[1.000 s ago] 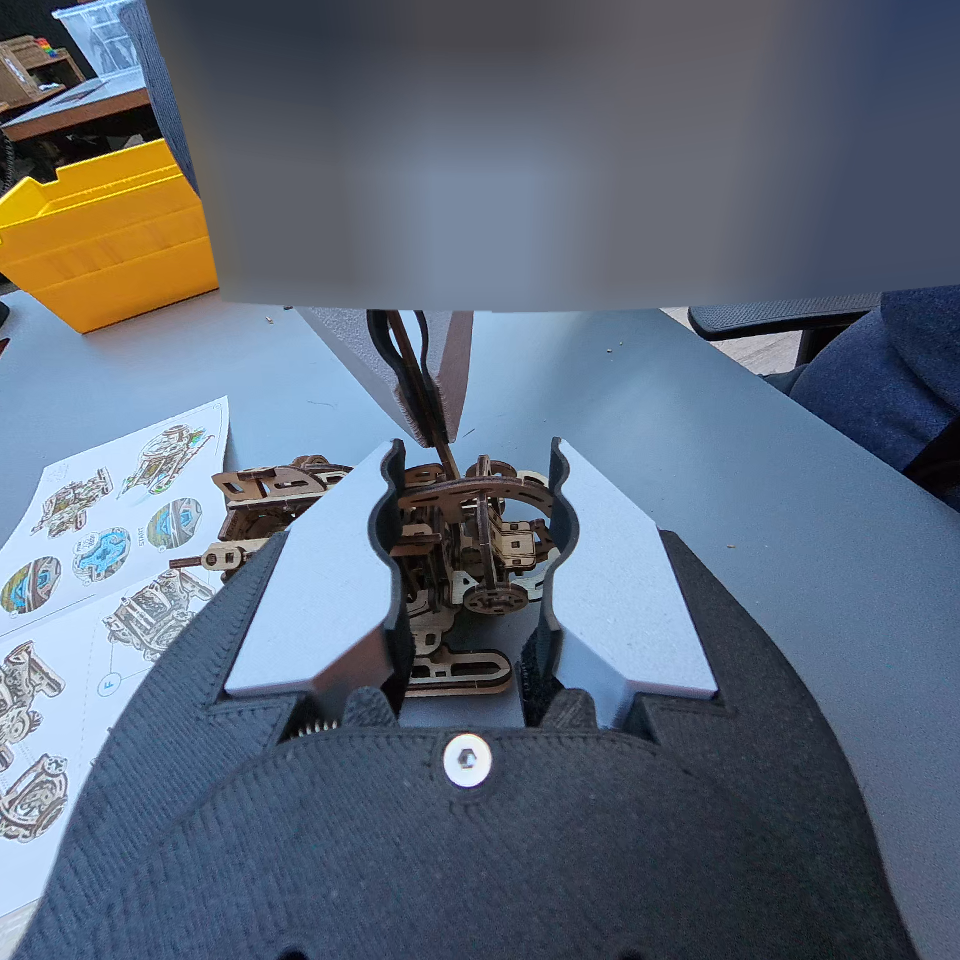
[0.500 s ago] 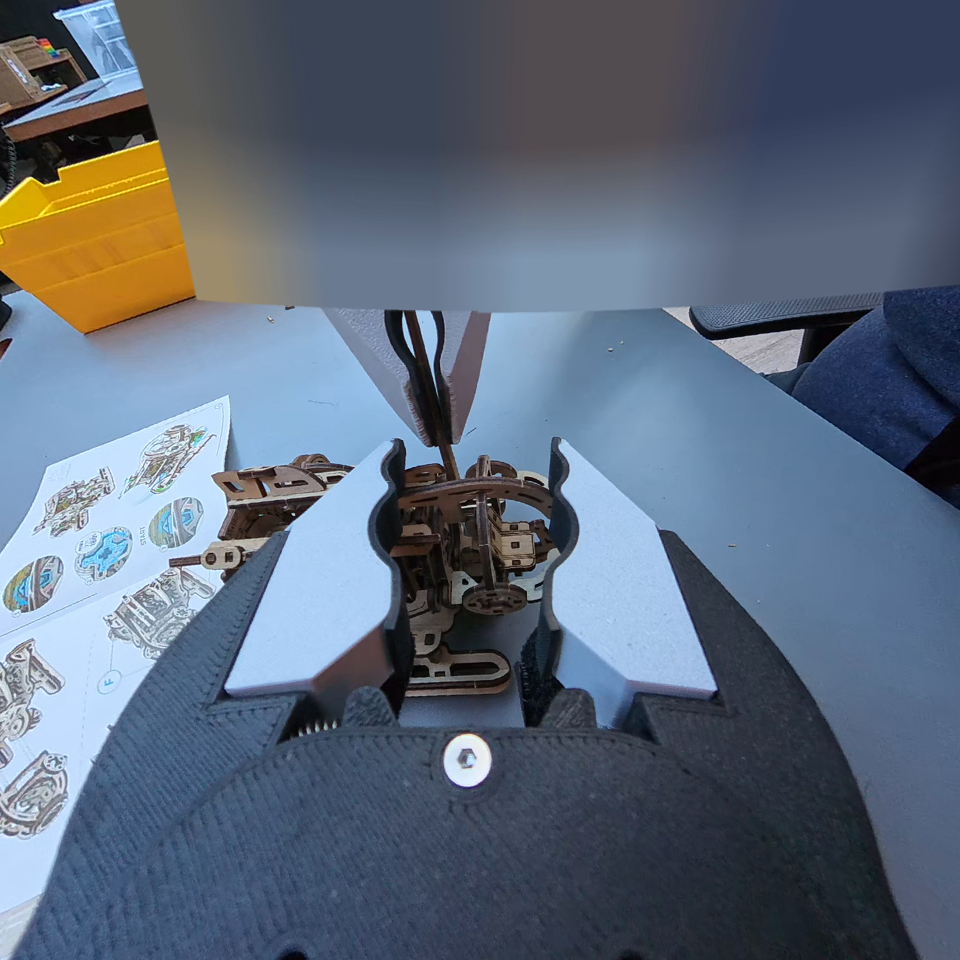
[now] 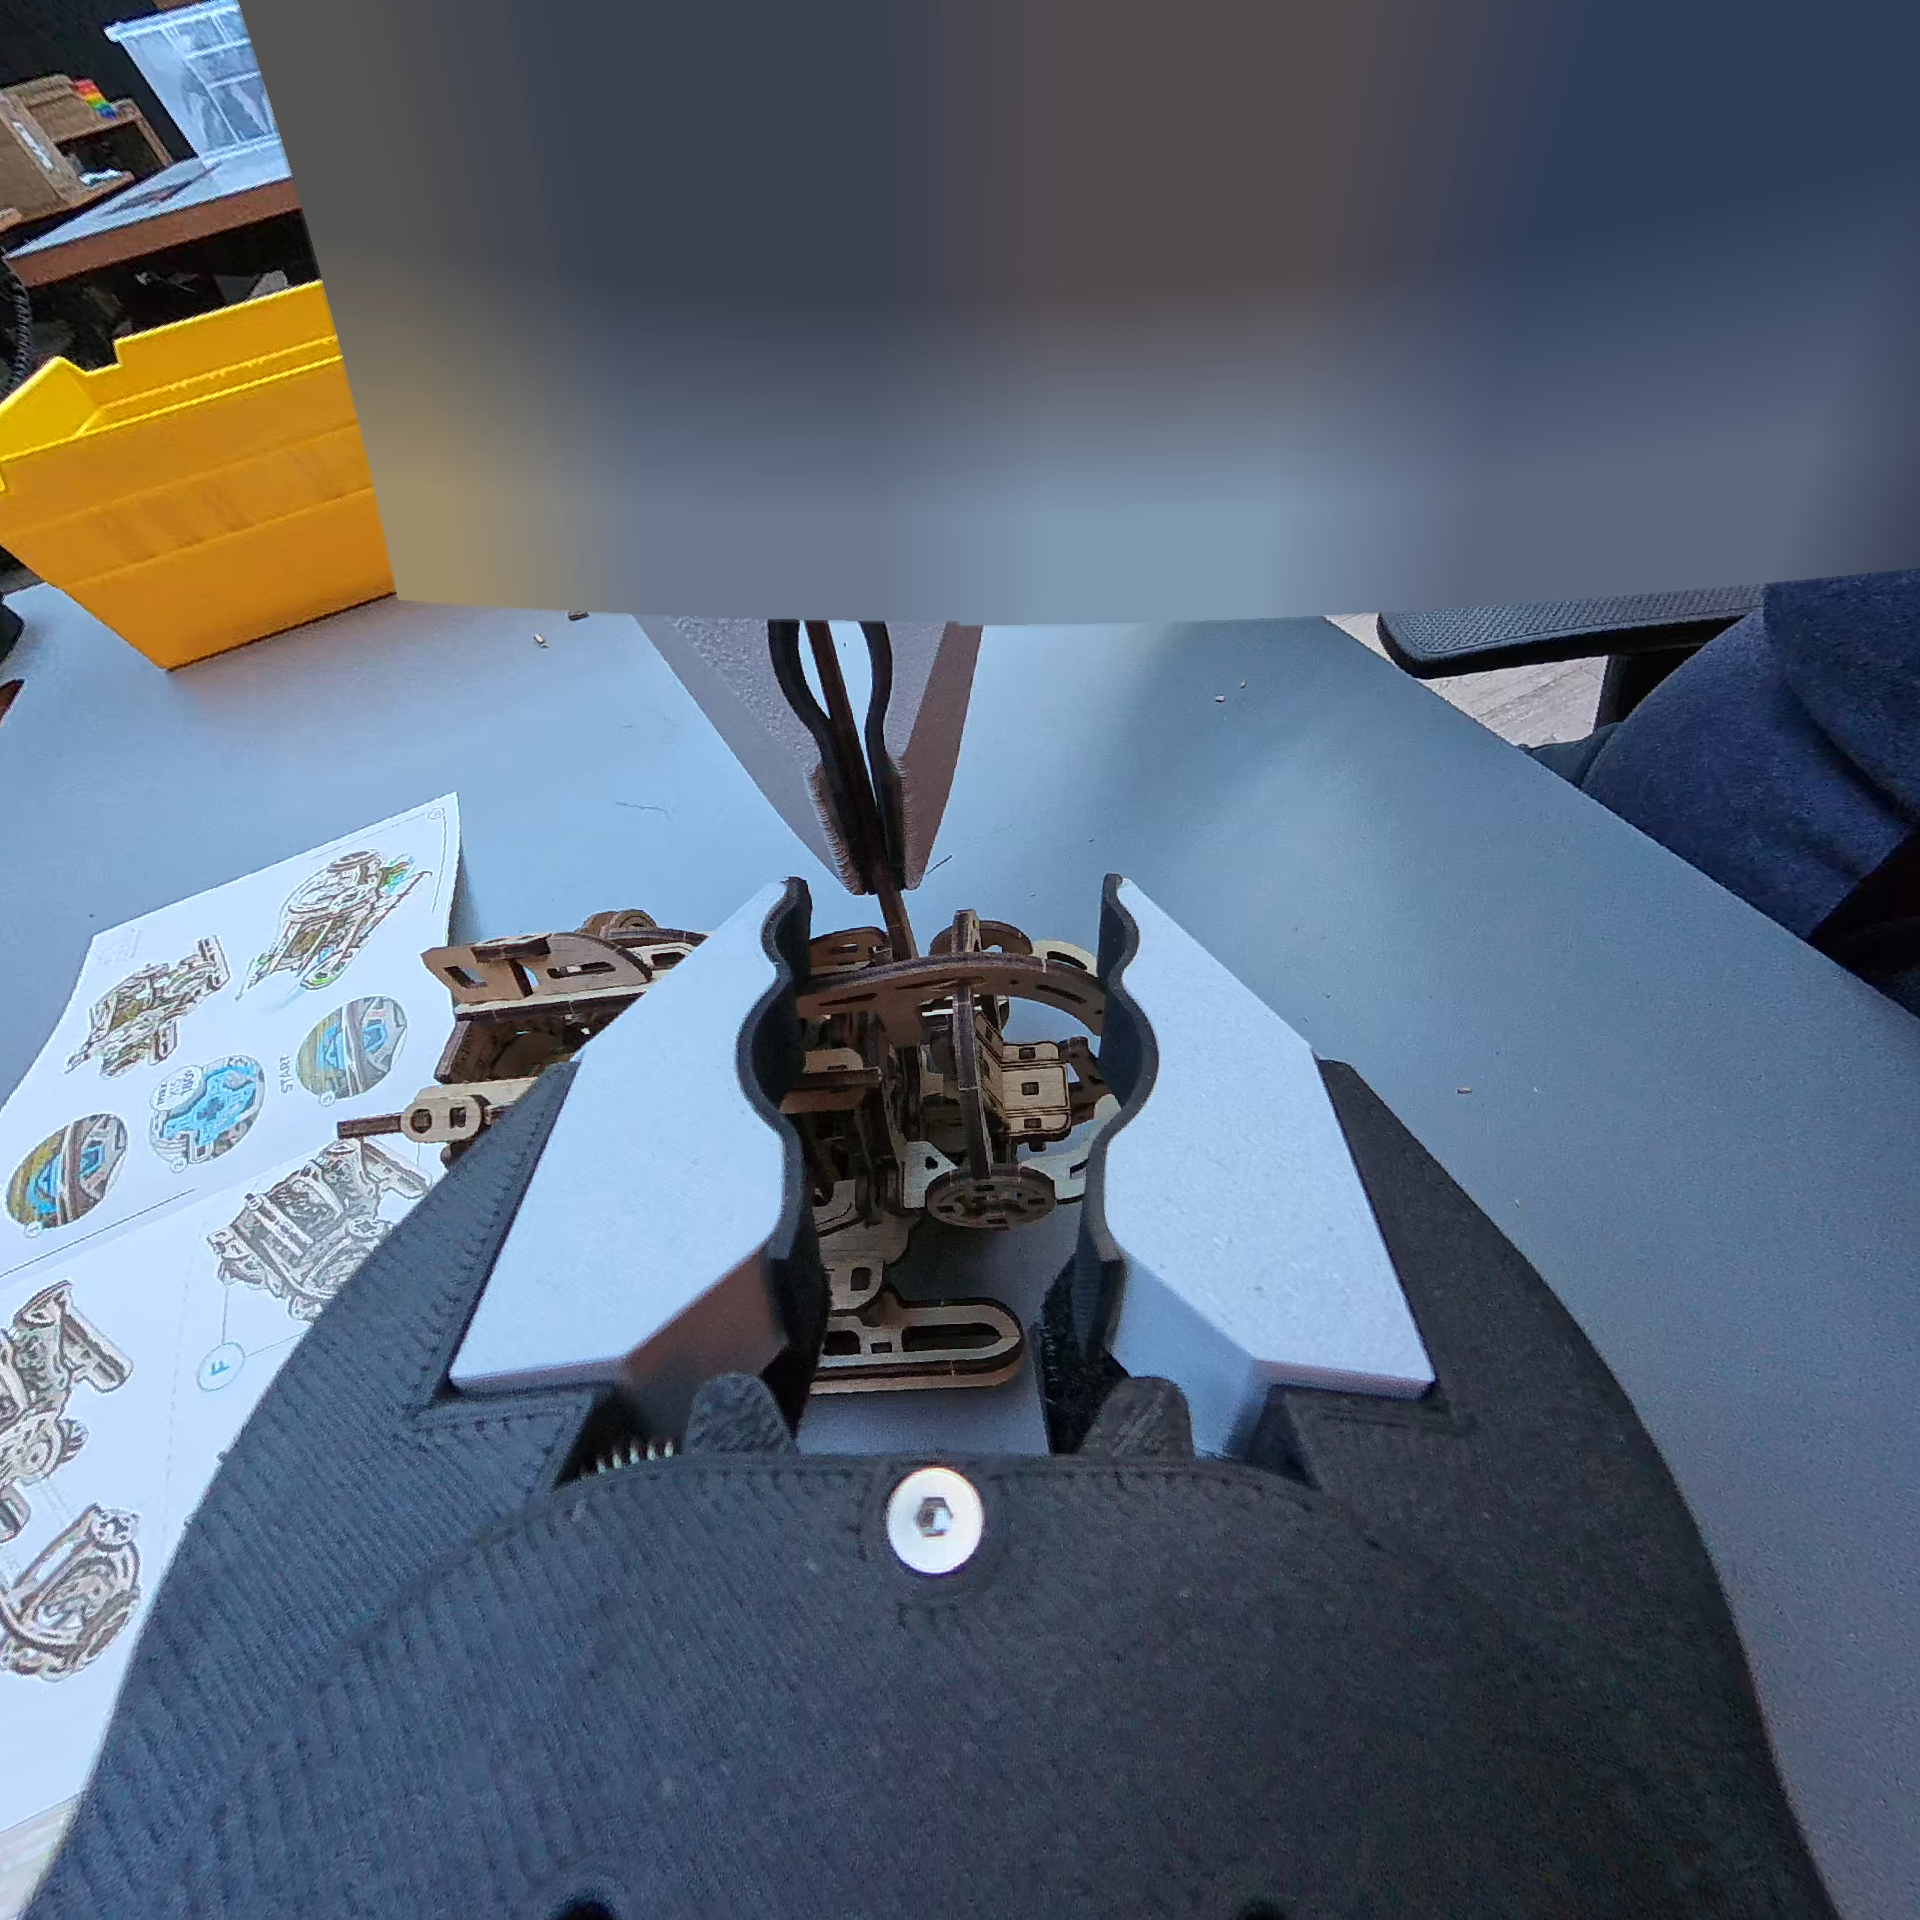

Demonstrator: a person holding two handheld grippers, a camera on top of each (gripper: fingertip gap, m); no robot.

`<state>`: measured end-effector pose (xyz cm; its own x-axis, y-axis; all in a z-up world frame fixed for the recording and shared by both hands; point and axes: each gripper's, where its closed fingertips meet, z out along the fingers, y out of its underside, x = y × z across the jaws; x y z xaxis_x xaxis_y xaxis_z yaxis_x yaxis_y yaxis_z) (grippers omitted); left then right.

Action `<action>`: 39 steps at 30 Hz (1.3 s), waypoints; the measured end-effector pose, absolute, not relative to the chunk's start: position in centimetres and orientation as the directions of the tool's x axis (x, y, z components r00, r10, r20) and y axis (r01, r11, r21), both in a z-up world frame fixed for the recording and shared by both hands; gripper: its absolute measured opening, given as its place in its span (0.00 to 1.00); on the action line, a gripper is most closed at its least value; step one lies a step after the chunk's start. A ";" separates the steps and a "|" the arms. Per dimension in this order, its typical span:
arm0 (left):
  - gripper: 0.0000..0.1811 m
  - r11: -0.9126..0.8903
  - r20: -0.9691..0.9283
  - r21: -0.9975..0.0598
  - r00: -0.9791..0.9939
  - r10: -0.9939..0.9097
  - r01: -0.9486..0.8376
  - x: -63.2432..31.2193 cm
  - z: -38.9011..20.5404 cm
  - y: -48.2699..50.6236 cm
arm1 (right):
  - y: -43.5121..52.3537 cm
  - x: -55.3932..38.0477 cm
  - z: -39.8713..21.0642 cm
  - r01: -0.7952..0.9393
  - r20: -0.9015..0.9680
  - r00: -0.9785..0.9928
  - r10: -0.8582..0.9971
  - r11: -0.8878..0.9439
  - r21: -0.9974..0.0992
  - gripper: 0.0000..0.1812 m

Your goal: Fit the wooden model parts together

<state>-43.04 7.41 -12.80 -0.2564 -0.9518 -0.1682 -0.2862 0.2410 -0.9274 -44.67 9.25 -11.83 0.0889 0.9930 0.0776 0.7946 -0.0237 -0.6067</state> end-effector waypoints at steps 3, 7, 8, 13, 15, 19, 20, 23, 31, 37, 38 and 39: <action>0.30 0.241 -0.169 -0.927 -0.255 -0.952 -0.286 -43.0 -12.8 7.4 | 9.2 -44.6 -11.9 0.780 0.112 0.094 0.989 -0.003 -0.626 0.01; 0.30 0.241 -0.169 -0.927 -0.254 -0.952 -0.287 -43.0 -12.8 7.4 | 9.2 -44.6 -11.9 0.770 0.175 0.108 0.979 0.029 -0.638 0.01; 0.30 0.242 -0.170 -0.927 -0.254 -0.952 -0.287 -43.0 -12.8 7.4 | 9.2 -44.6 -11.9 0.770 0.190 0.109 0.976 0.038 -0.637 0.01; 0.30 0.245 -0.173 -0.926 -0.254 -0.952 -0.288 -43.0 -12.8 7.4 | 9.2 -44.6 -11.9 0.773 0.185 0.115 0.976 0.029 -0.633 0.01; 0.30 0.245 -0.173 -0.925 -0.254 -0.952 -0.289 -43.0 -12.8 7.4 | 9.2 -44.6 -11.9 0.775 0.167 0.102 0.981 0.027 -0.632 0.01; 0.30 0.248 -0.176 -0.924 -0.252 -0.952 -0.290 -43.0 -12.8 7.4 | 9.3 -44.5 -11.8 0.767 0.096 0.089 0.991 -0.006 -0.642 0.01; 0.30 0.246 -0.175 -0.925 -0.252 -0.952 -0.290 -42.9 -12.8 7.5 | 9.3 -44.5 -11.8 0.766 0.089 0.083 0.993 -0.007 -0.643 0.01; 0.30 0.245 -0.173 -0.926 -0.252 -0.952 -0.289 -43.0 -12.8 7.5 | 9.4 -44.6 -11.8 0.766 0.081 0.084 0.993 -0.012 -0.642 0.01; 0.30 0.256 -0.183 -0.923 -0.257 -0.949 -0.289 -42.9 -12.8 7.4 | 9.2 -44.6 -11.9 0.771 0.159 0.116 0.981 0.012 -0.636 0.01; 0.34 0.268 -0.193 -0.919 -0.265 -0.945 -0.288 -42.9 -12.8 7.3 | 9.1 -44.6 -12.3 0.784 0.185 0.099 0.978 0.038 -0.620 0.01; 0.34 0.263 -0.189 -0.922 -0.264 -0.946 -0.285 -42.9 -12.8 7.3 | 9.2 -44.5 -12.4 0.782 0.184 0.100 0.978 0.037 -0.622 0.01; 0.34 0.258 -0.184 -0.924 -0.263 -0.947 -0.282 -42.9 -12.8 7.3 | 9.2 -44.5 -12.4 0.776 0.184 0.102 0.978 0.038 -0.630 0.01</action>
